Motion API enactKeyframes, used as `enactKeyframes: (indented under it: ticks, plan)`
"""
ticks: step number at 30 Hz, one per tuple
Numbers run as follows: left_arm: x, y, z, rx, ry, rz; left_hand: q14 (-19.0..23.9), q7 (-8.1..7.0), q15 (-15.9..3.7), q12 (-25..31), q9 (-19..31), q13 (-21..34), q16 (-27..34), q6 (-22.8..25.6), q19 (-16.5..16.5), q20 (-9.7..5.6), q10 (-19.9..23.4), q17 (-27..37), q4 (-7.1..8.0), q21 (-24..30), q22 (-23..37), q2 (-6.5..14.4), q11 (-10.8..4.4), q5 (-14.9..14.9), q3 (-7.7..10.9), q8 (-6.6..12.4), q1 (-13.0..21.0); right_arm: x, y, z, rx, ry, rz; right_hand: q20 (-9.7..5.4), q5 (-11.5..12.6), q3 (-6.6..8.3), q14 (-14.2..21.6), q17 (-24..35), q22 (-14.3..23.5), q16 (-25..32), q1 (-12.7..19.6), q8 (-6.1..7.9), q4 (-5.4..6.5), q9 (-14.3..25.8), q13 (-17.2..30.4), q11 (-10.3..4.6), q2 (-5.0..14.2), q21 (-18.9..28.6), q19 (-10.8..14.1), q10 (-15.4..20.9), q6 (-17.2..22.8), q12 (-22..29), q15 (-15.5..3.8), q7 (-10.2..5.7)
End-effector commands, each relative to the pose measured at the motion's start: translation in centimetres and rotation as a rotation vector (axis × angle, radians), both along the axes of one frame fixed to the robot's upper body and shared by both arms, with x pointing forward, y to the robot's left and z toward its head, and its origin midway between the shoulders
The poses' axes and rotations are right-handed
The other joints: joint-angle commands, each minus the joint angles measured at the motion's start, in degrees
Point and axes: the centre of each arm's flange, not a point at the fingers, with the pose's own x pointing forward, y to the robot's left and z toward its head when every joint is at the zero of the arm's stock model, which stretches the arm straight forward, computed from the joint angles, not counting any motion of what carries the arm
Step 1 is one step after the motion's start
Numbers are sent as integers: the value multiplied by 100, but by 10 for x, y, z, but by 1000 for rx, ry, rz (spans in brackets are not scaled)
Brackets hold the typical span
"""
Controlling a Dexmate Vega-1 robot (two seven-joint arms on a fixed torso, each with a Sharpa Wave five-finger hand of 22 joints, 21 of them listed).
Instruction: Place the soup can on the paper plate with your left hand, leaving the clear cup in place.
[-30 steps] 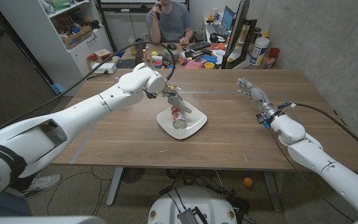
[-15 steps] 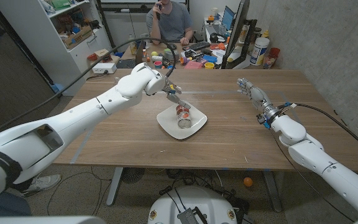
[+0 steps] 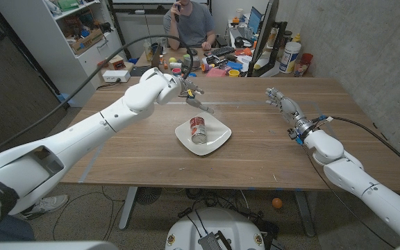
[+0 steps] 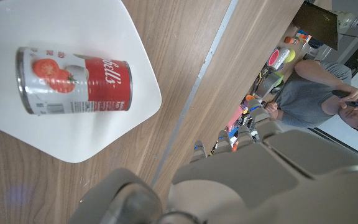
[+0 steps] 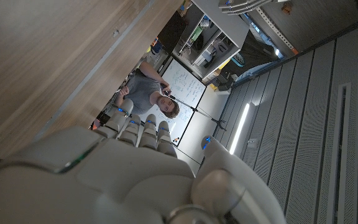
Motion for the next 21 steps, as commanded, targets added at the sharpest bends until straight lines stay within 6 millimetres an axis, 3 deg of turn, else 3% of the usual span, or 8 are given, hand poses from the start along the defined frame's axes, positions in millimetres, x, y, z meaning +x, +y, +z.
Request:
enactKeyframes:
  ticks: [1,21]
  plan:
    - [-20,4,12,-22,-73,-25,-1103,-15,0,40,9,31,45,-2970,-50,12,-2084,27,10,43,28,85,-32,78,23,44,8,-5,0,1,-3,-10,7,-33,26,-3,42,7,15,-19,-45,50,13,29,21,-7,205,-37,-4,60,-1,29,-2,21]
    - [-62,17,33,-104,-218,-103,-923,-76,-65,96,23,39,106,-2699,-82,10,-1896,29,65,85,42,331,-108,249,116,169,63,-18,3,-7,5,-28,-2,-27,28,-2,49,5,15,-21,-45,49,10,29,21,-3,197,-61,7,67,4,30,7,21]
